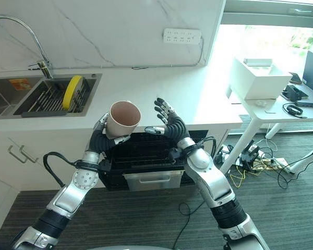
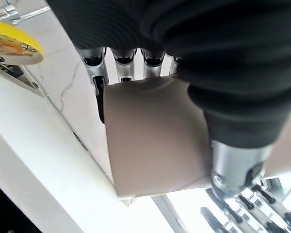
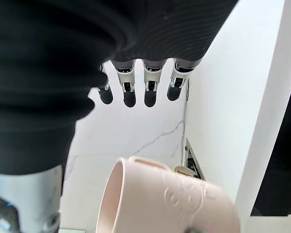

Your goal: Place the dishes in the dishwasher.

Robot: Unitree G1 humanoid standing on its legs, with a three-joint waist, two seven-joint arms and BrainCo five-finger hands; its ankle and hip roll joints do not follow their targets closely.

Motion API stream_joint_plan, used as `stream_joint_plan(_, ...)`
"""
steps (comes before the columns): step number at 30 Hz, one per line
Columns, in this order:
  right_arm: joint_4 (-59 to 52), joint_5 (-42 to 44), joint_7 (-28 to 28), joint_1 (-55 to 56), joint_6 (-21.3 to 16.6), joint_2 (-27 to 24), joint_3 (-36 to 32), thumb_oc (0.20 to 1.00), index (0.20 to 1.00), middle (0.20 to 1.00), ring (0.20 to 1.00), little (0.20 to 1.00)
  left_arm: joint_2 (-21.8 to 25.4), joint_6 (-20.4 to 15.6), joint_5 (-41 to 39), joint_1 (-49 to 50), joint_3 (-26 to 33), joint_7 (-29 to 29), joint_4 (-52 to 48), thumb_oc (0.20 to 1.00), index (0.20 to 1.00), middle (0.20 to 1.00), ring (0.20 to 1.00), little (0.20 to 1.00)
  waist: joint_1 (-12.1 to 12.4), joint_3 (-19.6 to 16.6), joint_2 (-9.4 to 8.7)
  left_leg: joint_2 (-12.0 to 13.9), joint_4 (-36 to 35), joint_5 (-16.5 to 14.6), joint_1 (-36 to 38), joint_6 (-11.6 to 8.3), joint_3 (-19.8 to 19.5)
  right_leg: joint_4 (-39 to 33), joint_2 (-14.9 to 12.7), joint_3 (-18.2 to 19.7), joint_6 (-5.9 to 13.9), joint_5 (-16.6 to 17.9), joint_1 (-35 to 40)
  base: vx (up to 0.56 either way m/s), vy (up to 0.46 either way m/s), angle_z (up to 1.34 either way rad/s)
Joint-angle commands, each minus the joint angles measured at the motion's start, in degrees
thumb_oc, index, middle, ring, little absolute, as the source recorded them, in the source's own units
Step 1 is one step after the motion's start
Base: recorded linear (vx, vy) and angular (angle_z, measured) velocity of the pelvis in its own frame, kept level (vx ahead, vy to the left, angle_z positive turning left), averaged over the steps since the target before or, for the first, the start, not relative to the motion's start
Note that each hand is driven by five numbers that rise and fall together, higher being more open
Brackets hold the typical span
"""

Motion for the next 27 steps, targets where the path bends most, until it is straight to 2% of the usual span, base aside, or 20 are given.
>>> stream_joint_plan(1, 0.1, 1.95, 0.13, -5.48, -1.26, 1.85, -0.21, 1.0, 1.0, 1.0, 1.0, 1.0, 0.95, -1.7, 2.43, -8.15, -2.0, 1.83, 0.91, 0.2, 0.2, 0.2, 0.2, 0.2, 1.39, -0.85, -0.56, 5.13, 0.15, -3.1, 3.12, -3.66, 1.58, -0.01, -6.39, -1.86, 2.55, -0.79, 0.06, 0.0, 0.003, 0.03)
stream_joint_plan(27, 1.69, 0.21, -1.58, -9.49, 1.77, 5.4, 4.8, 1.0, 1.0, 1.0, 1.0, 1.0, -0.29, 0.92, 2.43, -11.78, -6.07, 3.16, 1.64, 0.2, 0.2, 0.2, 0.2, 0.2, 1.79, -0.63, -0.51, 4.93, 0.15, -3.09, 2.93, -3.66, 1.32, -0.01, -6.51, -2.16, 2.63, -0.86, 0.04, 0.0, 0.0, 0.0)
